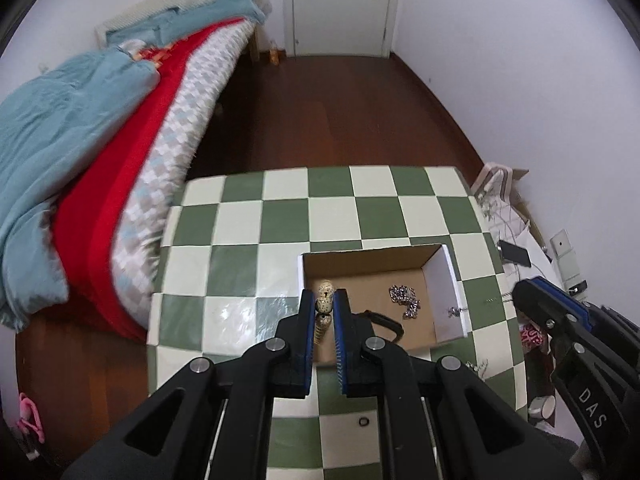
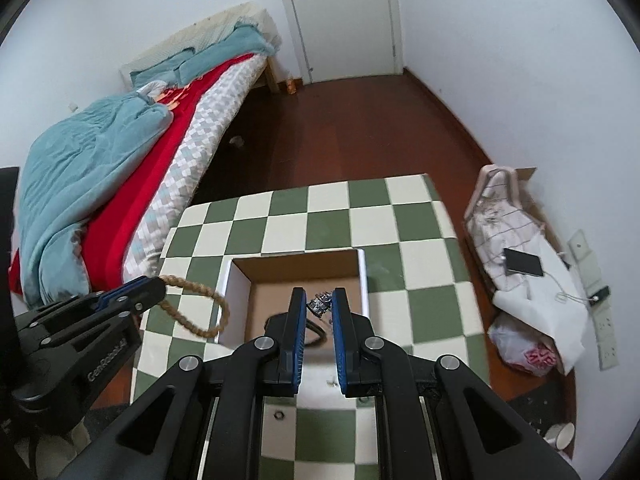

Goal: Organize jewelry
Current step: 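Carry the bead bracelet and chain into the box and open both tools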

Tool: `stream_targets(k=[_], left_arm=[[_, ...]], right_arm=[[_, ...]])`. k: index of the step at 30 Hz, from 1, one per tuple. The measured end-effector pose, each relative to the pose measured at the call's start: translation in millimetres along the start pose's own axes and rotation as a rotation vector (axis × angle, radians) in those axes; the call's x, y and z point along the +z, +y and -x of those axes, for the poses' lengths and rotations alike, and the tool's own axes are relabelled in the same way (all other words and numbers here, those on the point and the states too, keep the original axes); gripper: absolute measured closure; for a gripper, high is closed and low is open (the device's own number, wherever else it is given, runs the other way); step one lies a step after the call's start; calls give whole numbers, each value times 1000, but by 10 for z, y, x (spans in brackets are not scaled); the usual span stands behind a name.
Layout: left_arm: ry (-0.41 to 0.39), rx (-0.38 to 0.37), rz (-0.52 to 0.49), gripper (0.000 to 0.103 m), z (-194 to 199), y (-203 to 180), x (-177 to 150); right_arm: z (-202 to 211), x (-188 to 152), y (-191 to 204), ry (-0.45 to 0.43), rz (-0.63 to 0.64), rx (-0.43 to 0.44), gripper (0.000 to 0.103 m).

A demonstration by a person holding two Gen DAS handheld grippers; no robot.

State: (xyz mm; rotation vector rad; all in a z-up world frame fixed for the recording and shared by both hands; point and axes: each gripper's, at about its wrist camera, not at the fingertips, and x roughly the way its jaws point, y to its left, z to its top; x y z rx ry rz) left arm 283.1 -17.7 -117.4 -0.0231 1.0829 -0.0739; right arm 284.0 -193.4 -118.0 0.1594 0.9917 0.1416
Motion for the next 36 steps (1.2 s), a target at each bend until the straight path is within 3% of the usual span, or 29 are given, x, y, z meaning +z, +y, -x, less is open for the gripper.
stream_targets(k=[5, 11, 18, 19, 20, 21, 22, 23, 25, 27, 28, 36], left_arm=[[97, -43, -10, 96, -438, -3, 192], [178, -45, -20, 96, -892, 4, 341], [210, -19, 5, 91, -1088, 96, 419], [202, -3, 1, 81, -1080, 103, 436], [188, 18, -1, 71, -1059, 112, 443], [163, 45, 3, 42, -1009, 138, 445], [144, 54, 8, 20, -979, 163, 453], [125, 65, 14, 15, -941, 194, 461], [88, 115, 9, 11, -853, 248, 445], [67, 161, 8, 0, -796, 296, 409], [51, 178, 10, 0, -758, 323, 373], [-2, 239, 26, 0, -563, 381, 28]], right_arm=[[-548, 215, -66, 93, -18, 30, 90], [-1136, 309, -174, 194, -33, 15, 90], [-1533, 332, -239, 314, -23, -9, 88], [-1549, 331, -237, 323, -14, -26, 86], [-1551, 331, -238, 323, -8, -31, 73], [-1541, 329, -233, 322, -1, -40, 62], [-1524, 322, -221, 315, 13, -57, 38], [-1500, 316, -206, 309, 25, -73, 25], [-1461, 289, -179, 303, 49, -114, 23], [-1428, 230, -168, 305, 64, -152, 13], [-1413, 207, -166, 304, 68, -162, 4], [-1284, -105, -98, 290, 78, -203, 0]])
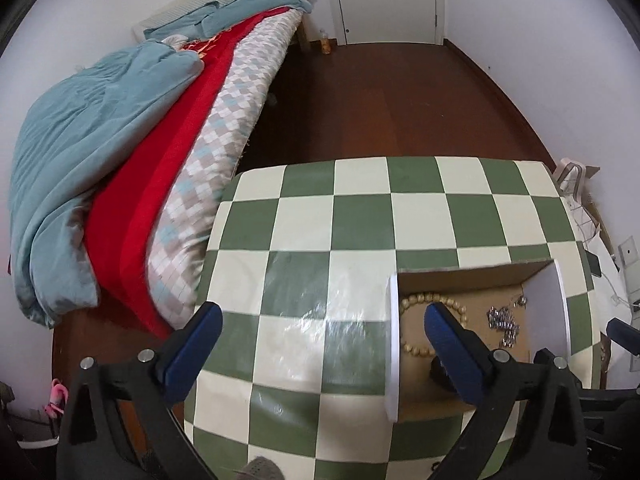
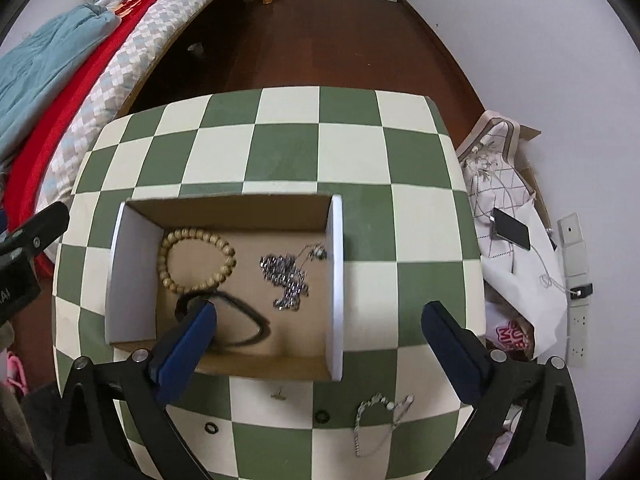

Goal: Organize jewelry
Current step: 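Carry the bead bracelet and chain into the box and open both tools, then lift both tools up and away from the box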

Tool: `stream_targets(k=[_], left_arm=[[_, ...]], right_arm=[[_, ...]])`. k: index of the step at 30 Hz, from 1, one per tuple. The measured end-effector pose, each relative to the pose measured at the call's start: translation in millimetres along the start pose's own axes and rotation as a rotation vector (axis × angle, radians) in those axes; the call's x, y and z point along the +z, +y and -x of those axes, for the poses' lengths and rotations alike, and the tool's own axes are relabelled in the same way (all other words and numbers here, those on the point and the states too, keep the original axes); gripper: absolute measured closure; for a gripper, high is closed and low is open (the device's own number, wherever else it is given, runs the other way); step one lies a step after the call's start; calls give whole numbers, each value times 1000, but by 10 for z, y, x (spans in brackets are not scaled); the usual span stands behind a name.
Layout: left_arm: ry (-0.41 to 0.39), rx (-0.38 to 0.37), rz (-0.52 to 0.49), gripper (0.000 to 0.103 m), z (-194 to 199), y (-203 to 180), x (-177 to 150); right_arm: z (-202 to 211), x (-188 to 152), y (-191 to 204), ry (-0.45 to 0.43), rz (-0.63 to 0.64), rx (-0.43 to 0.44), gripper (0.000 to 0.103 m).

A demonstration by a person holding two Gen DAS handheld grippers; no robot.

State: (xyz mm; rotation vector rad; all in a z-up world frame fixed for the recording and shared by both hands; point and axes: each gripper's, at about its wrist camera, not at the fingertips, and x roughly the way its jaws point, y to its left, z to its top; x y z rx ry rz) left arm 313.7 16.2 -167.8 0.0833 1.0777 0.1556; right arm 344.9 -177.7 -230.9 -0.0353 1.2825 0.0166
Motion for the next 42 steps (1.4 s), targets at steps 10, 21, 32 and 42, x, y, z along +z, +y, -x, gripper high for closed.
stream_targets(k=[10, 21, 32, 42], left_arm=[[-62, 0, 9, 0, 388, 22, -237], [-143, -4, 15, 0, 869, 64, -486], [-242, -19, 55, 0, 1400, 198, -701], [-325, -15, 80, 0, 1705, 239, -850]], right_arm=[[344, -243, 35, -69, -23, 14, 0], [980, -503, 19, -204, -17, -21, 0], [1622, -825, -22, -322, -33, -18, 0], [1992, -1109, -82, -386, -77, 30, 0]])
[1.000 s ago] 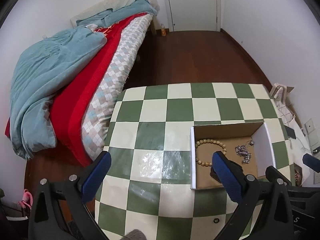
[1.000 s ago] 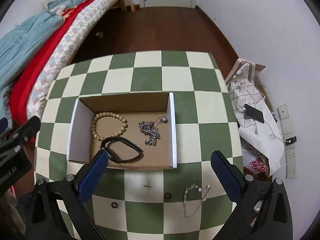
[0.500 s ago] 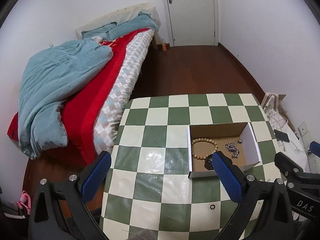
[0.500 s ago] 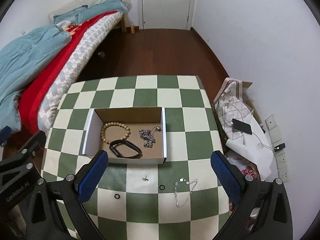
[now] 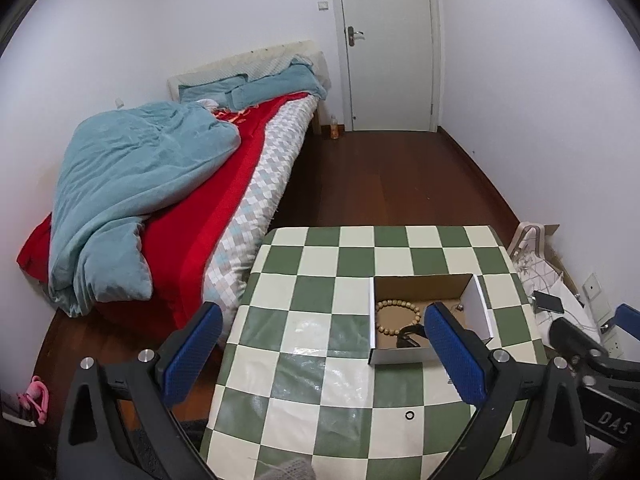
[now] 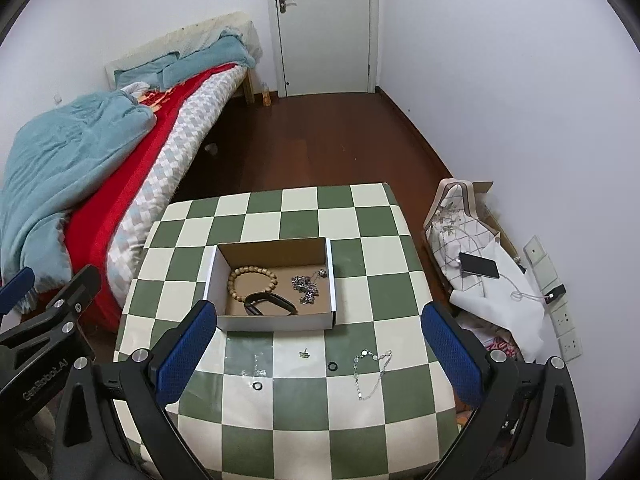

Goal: Organize jewelry
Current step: 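Lift both tools up and away from the box, then grasp the thin silver chain bracelet with the right tool while the left tool grasps a small black ring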

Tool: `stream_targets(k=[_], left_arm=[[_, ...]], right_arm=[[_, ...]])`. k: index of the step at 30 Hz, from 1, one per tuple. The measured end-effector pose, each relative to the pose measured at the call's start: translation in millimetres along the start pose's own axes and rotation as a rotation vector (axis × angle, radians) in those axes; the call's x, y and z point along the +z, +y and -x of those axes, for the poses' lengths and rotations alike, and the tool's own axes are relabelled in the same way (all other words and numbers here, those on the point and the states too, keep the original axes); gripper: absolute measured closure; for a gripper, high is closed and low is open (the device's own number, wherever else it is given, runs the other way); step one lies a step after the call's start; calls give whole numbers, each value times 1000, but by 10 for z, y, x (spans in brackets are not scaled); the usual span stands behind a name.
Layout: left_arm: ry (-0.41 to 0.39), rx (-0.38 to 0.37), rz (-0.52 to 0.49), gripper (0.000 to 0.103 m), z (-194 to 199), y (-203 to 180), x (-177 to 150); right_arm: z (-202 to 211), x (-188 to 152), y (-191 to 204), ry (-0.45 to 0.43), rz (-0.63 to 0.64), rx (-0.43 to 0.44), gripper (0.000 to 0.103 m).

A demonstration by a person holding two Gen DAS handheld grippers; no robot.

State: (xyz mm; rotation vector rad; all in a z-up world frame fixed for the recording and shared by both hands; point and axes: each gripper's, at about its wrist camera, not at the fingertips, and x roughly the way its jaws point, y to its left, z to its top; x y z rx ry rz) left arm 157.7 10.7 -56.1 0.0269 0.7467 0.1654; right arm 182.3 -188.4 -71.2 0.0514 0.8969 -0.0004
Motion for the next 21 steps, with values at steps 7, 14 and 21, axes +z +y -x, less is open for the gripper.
stream_targets(k=[7, 14, 21], left_arm=[[44, 104, -56, 0, -233, -66, -341], [192, 178, -120, 0, -804, -228, -875], [315, 206, -178, 0, -1259, -386, -1152]], right_arm=[[-221, -293, -300, 71, -78, -9, 0], [-965, -824, -863, 252, -213, -20, 39], [-1703, -1221, -1100, 371, -251, -31, 40]])
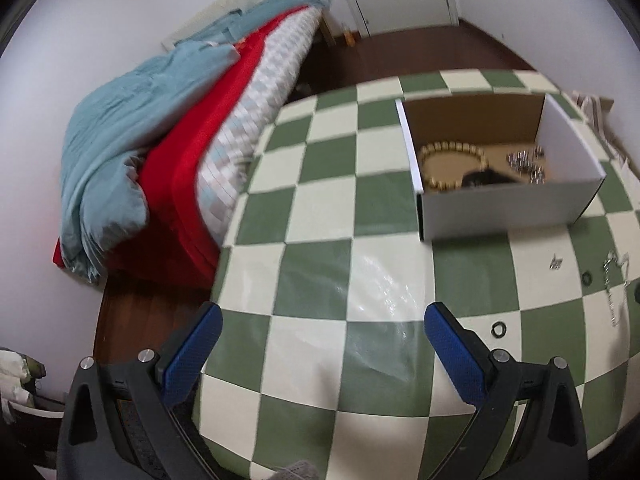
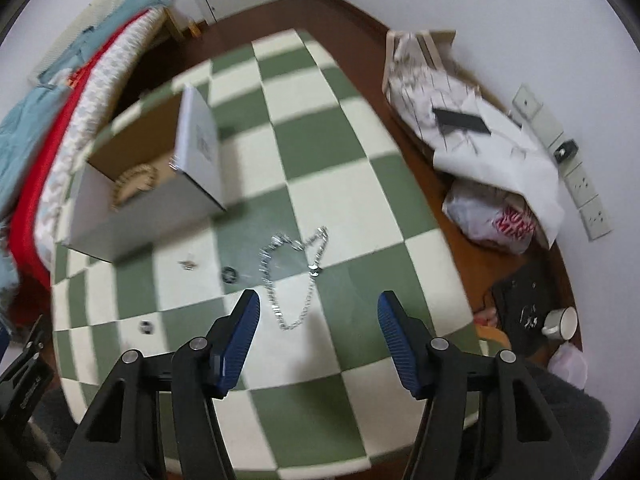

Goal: Organize jewelry
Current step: 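Grasp the thin silver chain bracelet with the right tool while the left tool grasps a small black ring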

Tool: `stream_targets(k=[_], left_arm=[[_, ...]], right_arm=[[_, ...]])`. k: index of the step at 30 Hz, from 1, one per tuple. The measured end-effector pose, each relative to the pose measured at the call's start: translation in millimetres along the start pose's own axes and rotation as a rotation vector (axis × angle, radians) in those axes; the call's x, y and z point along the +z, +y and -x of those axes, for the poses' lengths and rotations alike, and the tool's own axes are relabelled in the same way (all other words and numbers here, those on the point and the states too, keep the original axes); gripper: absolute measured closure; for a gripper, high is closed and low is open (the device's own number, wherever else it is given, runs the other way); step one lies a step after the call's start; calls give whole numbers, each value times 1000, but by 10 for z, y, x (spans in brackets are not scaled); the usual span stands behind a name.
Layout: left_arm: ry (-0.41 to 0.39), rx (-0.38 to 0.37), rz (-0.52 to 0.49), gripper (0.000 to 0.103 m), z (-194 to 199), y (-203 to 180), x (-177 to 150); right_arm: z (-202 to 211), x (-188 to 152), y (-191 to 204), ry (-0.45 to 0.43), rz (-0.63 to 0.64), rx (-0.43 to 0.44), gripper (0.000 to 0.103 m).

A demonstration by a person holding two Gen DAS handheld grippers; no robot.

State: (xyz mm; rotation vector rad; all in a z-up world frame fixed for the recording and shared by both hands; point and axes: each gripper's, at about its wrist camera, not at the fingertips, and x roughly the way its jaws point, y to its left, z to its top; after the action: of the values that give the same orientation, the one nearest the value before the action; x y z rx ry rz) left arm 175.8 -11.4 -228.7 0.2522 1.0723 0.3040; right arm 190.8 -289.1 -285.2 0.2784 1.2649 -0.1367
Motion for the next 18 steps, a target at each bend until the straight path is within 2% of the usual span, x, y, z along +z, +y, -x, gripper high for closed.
stream_targets(k=[6, 9, 10, 11, 12, 13, 18], left_arm=[[56, -6, -11, 0, -158, -87, 16], [80, -21, -14, 0, -219, -132, 22], [84, -27, -17, 0, -230, -148, 20], [87, -35, -21, 0, -232, -169, 14], [91, -48, -26, 0, -233, -191, 1], [95, -61, -31, 0, -235, -218, -10], [142, -167, -81, 1, -253, -429, -101]], right_arm=[[-360, 185, 98, 4, 17, -14, 43], [-458, 253, 220, -18, 68, -67, 44], [-465, 255, 272, -23, 89, -84, 49], [-472, 246, 340, -32, 120, -107, 64], [-471, 241, 389, -40, 141, -95, 77], [-480, 221, 433, -42, 164, -102, 102], [-441, 169, 349, -48, 168, -105, 102]])
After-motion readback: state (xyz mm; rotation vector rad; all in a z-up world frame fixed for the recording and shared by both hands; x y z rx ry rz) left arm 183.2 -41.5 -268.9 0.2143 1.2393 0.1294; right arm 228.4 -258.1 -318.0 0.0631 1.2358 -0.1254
